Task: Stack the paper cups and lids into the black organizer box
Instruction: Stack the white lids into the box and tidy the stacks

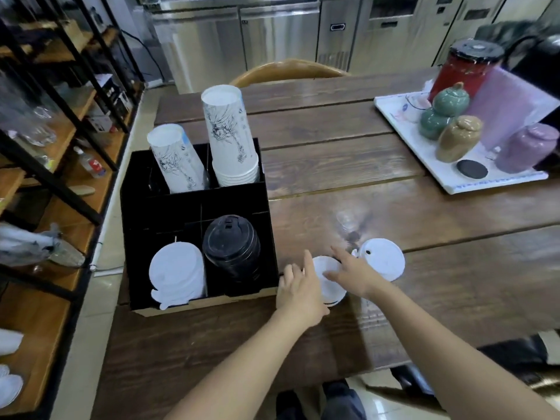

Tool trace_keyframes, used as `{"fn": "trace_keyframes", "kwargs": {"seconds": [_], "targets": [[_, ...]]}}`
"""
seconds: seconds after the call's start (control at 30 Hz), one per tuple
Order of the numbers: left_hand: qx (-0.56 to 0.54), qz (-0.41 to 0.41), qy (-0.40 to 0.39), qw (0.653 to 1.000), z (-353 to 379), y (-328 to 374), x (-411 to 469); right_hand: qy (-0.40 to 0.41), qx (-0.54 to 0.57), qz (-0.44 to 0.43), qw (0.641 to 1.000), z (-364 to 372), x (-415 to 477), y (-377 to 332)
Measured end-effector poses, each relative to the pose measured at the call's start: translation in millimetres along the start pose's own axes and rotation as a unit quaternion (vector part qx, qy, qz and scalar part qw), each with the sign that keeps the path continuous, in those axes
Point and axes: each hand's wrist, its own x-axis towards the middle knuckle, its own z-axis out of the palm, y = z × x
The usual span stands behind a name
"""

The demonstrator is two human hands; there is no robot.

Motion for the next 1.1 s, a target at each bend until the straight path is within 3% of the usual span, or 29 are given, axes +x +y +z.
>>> {"fn": "trace_keyframes", "kwargs": {"seconds": [0.1, 0.2, 0.47, 0.6, 0.8, 0.97, 1.1], "targets": [[-0.022, -0.003, 0.036, 0.999, 16, -1, 4, 0.015, 0.015, -0.003, 1.000, 7, -4, 6], [-0.117, -0.003, 0.075, 0.990, 23, -7, 4, 0.025, 0.048, -0.021, 0.998, 7, -6, 5], [-0.355, 0.019, 0.111, 0.928, 18, -3, 5, 0.157, 0.256, -0.033, 0.953, -18, -8, 5], [-0.357, 0.047, 0.133, 0.924, 7, 22, 12, 0.207, 0.283, -0.033, 0.936, -43, -12, 8], [-0.391, 0.086, 0.105, 0.910, -6, 54, 34, 0.257, 0.286, 0.006, 0.923, -79, -18, 32], [-0.295, 0.132, 0.025, 0.946, -2, 70, 54, 0.269, 0.235, 0.057, 0.932, -98, -20, 59], [-0.232, 0.118, -0.007, 0.966, -1, 70, 71, 0.217, 0.226, 0.084, 0.946, -102, -22, 76]]}}
